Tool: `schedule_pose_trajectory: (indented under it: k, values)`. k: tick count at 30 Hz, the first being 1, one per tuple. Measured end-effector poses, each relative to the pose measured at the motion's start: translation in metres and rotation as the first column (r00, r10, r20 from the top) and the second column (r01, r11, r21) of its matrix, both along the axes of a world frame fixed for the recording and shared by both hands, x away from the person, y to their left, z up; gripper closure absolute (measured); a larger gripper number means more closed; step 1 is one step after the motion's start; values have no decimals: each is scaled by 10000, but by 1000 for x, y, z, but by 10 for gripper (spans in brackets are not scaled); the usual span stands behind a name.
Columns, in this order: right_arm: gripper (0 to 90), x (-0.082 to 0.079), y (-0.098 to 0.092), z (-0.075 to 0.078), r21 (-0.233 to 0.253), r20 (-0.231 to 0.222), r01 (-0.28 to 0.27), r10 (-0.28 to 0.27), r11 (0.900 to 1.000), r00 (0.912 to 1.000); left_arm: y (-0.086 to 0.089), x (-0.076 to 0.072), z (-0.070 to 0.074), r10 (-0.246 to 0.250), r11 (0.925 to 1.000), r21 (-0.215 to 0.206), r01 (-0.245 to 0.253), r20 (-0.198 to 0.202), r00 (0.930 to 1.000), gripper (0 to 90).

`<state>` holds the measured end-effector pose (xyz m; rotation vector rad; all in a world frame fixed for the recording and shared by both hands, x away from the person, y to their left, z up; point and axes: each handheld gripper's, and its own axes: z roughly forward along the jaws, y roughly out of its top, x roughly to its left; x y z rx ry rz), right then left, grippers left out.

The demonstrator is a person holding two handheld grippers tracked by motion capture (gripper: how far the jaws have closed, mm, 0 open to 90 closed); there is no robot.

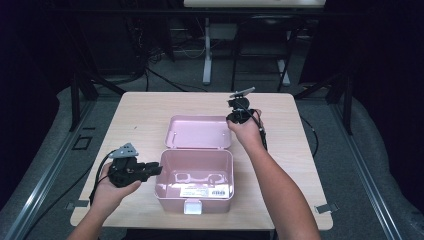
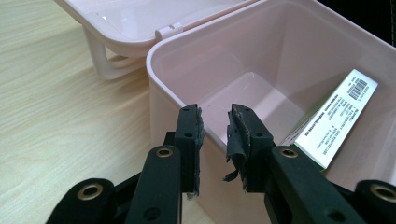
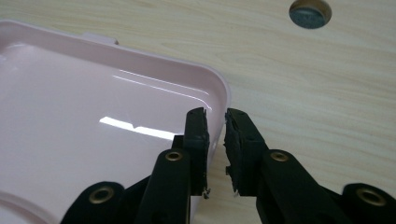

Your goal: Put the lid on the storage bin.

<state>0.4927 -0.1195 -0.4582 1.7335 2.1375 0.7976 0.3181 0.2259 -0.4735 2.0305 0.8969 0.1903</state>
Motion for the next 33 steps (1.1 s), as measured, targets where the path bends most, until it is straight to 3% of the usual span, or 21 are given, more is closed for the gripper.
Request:
schedule_pose_trajectory:
  k: [15, 17, 25, 33]
  values:
    - [782, 3, 5, -19, 98, -578, 72, -66, 9999, 9983, 0, 0, 0, -6, 10000, -26, 7, 2, 10000, 735]
    - [780, 3, 7, -21, -50, -545, 100, -103, 9999, 9985, 0, 0, 0, -9, 10000, -30, 9, -1, 10000, 735]
    - [811, 3, 5, -18, 197, -531, 354, -343, 9992, 9980, 0, 0, 0, -6, 10000, -18, 6, 2, 10000, 735]
    - [827, -1, 6, -12, 174, -222, 446, -443, 9989, 9988, 0, 0, 0, -12, 10000, -20, 12, -6, 10000, 734]
